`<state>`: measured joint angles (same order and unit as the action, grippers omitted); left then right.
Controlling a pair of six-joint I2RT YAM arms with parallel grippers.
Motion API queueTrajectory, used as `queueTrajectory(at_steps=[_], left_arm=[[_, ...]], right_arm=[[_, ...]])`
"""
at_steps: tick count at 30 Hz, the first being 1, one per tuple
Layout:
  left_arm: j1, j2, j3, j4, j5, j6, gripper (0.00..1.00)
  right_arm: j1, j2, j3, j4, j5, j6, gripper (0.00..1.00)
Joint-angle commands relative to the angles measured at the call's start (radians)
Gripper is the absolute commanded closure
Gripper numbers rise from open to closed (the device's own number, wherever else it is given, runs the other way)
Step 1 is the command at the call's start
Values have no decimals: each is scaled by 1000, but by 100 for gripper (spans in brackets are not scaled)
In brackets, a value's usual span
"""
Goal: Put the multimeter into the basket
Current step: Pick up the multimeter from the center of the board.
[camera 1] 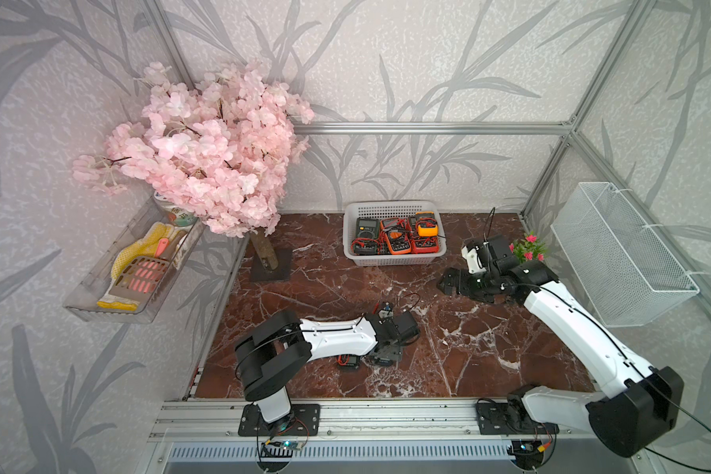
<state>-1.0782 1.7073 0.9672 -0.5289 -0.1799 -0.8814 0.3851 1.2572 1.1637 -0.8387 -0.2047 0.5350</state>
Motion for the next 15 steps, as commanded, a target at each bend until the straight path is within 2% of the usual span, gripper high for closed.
queueTrajectory(at_steps=[1, 15], left_arm=[[0, -6, 56, -33, -12, 23, 51], [82, -67, 260, -192, -66, 44, 52]], right_arm=[[2, -25, -5, -19, -9, 11, 1], [3, -77, -19, 34, -19, 32, 1]])
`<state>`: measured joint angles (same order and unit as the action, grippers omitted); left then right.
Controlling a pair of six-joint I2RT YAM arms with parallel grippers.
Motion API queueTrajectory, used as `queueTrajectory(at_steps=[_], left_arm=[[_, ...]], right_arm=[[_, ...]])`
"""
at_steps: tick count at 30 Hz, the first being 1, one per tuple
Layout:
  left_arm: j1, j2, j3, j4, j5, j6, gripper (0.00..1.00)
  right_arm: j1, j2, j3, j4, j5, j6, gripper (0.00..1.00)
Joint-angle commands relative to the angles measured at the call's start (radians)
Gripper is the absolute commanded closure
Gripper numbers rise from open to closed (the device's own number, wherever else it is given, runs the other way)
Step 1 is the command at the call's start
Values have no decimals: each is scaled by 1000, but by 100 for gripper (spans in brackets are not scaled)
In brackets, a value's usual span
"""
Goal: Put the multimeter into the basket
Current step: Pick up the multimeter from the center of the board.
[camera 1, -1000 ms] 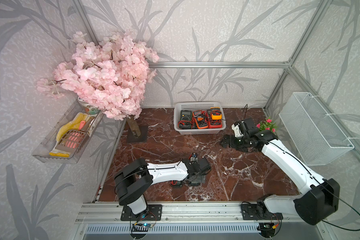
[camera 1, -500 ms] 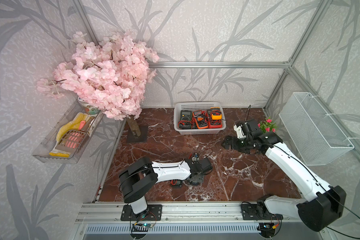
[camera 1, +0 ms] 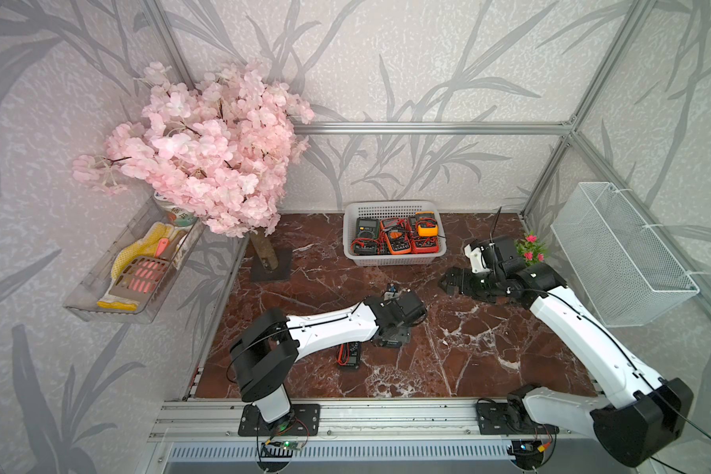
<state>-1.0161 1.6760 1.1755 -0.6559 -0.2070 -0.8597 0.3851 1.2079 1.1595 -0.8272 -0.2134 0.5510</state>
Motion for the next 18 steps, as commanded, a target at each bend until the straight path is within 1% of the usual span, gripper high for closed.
queueTrajectory(at_steps=[1, 10, 14, 18], left_arm=[[31, -39, 69, -76, -42, 29, 52], [157, -38, 190, -75, -21, 83, 52], [210, -19, 244, -45, -16, 127, 52], [265, 27, 332, -52, 0, 175, 53]], right_arm=[[3, -31, -15, 28, -16, 18, 1], [3, -59, -23, 72, -47, 35, 1], [3, -61, -20, 103, -66, 36, 1], [3, -49, -18, 141, -80, 39, 1]])
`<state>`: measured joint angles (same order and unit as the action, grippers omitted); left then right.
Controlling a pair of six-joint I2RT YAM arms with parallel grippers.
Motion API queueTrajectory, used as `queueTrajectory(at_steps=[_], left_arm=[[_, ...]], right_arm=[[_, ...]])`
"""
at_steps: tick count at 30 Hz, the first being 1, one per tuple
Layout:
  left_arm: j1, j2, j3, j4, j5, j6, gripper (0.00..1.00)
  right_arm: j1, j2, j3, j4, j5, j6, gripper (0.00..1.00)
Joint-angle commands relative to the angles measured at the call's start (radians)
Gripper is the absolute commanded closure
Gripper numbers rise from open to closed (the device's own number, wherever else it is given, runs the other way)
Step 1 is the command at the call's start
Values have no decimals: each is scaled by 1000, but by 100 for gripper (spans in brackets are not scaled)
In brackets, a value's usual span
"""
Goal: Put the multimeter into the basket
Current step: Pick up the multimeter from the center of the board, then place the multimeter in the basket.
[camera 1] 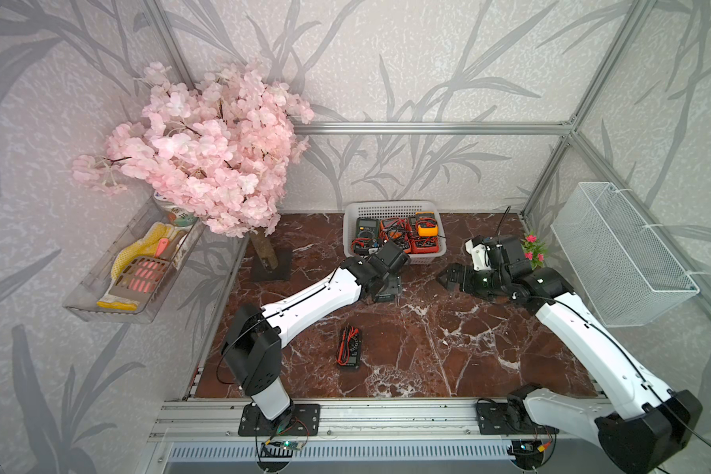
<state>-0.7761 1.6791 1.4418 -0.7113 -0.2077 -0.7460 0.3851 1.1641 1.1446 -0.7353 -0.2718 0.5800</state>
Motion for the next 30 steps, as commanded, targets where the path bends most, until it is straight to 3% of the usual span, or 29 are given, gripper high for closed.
queueTrajectory(at_steps=[1, 17, 30], left_arm=[[39, 40, 94, -4, 3, 73, 53], [196, 329, 528, -37, 102, 194, 52], [226, 621, 931, -96, 196, 181, 51]], right_arm=[[3, -1, -2, 62, -24, 18, 1], [4, 80, 27, 158, -31, 58, 1], [5, 135, 21, 176, -24, 46, 1]])
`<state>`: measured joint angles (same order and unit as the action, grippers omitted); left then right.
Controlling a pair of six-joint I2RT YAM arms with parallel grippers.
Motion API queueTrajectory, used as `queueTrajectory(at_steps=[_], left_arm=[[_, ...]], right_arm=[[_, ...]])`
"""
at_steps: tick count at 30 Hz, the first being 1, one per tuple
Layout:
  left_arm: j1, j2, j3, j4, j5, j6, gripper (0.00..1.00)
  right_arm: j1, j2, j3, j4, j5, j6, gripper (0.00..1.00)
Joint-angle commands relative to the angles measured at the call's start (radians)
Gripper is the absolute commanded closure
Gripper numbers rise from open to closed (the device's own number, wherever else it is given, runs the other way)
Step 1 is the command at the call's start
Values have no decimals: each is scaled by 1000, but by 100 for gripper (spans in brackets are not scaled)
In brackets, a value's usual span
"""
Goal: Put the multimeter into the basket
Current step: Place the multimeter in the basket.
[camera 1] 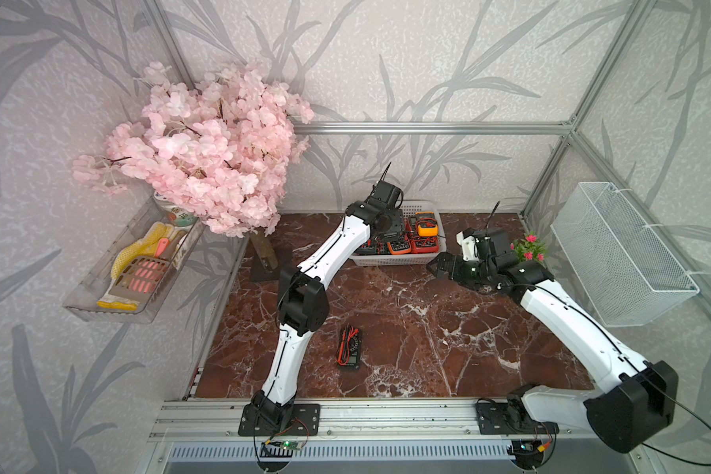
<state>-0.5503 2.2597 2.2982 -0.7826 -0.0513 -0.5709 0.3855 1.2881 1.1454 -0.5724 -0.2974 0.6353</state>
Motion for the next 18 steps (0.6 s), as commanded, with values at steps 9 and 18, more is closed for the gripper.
queueTrajectory(at_steps=[9, 18], left_arm=[[-2, 144, 150, -16, 74, -59, 49], [-2, 184, 130, -32, 64, -62, 33]], right_arm=[[5, 23, 21, 3, 9, -32, 1], [4, 21, 16, -3, 0, -45, 1]])
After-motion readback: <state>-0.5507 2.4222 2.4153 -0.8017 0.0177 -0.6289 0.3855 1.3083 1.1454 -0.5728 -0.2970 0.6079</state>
